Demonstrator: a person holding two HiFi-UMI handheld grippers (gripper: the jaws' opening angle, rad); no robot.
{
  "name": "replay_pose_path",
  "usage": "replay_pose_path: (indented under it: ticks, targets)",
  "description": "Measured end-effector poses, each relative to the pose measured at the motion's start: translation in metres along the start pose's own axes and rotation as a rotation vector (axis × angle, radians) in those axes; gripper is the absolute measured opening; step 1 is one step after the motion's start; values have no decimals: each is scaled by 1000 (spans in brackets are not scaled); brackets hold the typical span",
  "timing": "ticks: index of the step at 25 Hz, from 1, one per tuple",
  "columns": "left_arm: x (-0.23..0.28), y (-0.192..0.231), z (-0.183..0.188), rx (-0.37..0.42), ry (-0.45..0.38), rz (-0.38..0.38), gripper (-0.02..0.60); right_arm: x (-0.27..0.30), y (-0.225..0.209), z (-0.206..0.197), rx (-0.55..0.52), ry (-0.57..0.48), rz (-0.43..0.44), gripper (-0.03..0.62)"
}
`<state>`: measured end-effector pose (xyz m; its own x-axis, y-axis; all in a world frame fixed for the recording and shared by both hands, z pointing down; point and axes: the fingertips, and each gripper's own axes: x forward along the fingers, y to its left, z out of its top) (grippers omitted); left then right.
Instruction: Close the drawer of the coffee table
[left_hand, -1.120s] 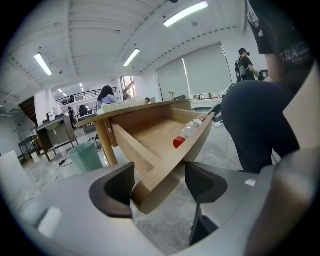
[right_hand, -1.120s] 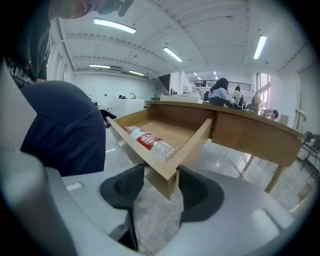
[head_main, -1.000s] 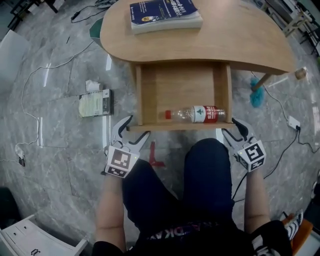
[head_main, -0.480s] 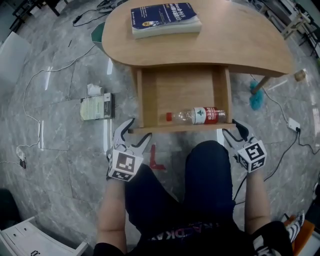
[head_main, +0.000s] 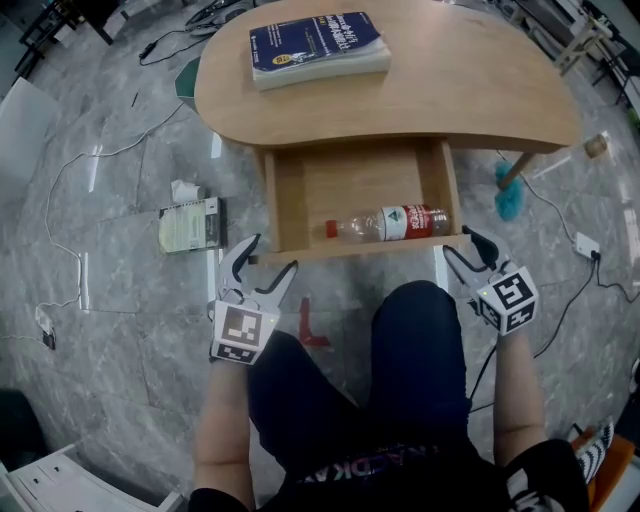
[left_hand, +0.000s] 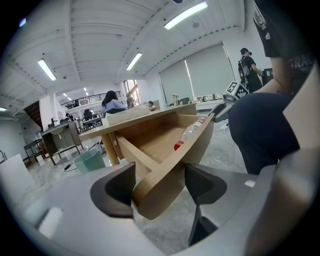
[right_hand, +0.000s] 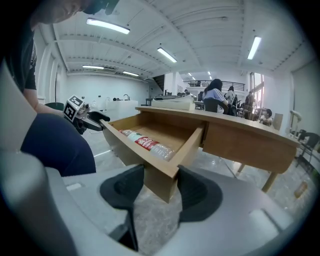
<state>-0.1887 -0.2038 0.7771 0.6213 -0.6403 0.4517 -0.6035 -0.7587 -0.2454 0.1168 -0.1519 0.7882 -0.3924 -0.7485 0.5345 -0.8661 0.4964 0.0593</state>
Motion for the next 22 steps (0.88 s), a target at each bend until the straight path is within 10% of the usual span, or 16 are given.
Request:
replay_pose_path:
  ticks: [22]
  targets:
    - [39, 49, 35, -5, -56, 27, 318, 38, -52, 46, 42, 63, 26, 212]
